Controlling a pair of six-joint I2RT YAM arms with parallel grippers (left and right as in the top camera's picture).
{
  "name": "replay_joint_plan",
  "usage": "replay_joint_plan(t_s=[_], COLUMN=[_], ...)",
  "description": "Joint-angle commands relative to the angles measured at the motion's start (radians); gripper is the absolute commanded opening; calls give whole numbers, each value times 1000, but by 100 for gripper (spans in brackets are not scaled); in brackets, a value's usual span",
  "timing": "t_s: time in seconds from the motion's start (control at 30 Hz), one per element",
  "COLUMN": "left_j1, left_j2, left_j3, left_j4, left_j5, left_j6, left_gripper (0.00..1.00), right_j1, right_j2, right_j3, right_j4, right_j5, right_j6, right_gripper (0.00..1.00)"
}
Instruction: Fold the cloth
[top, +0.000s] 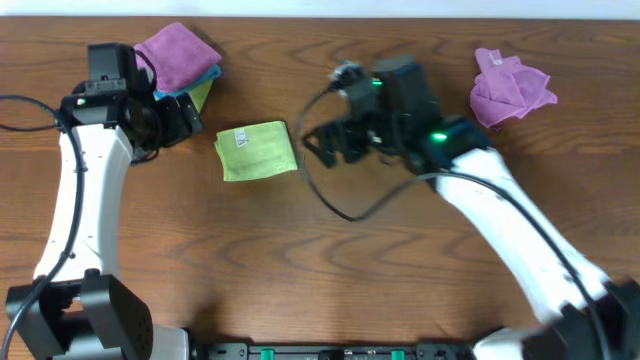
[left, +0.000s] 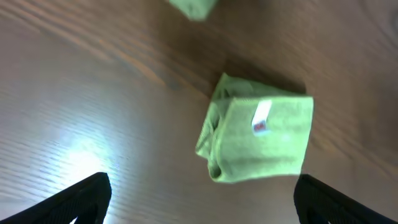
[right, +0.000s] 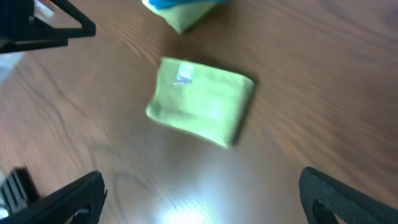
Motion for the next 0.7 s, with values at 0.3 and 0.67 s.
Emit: replay_joint_plan(t_s=[0.3, 0.67], left_j1=[2, -8], left_j2=[-9, -8], left_j3=[-436, -672], left_j4=[383, 697], left_j5=[348, 333], left_j6=[-346, -581], left_gripper=[95, 95], right_j1=[-289, -374], right_j2=[-687, -894], right_j3=[-626, -766], right_j4=[28, 26], right_j5=[-10, -9], right_j6=[26, 225], right_gripper=[99, 99])
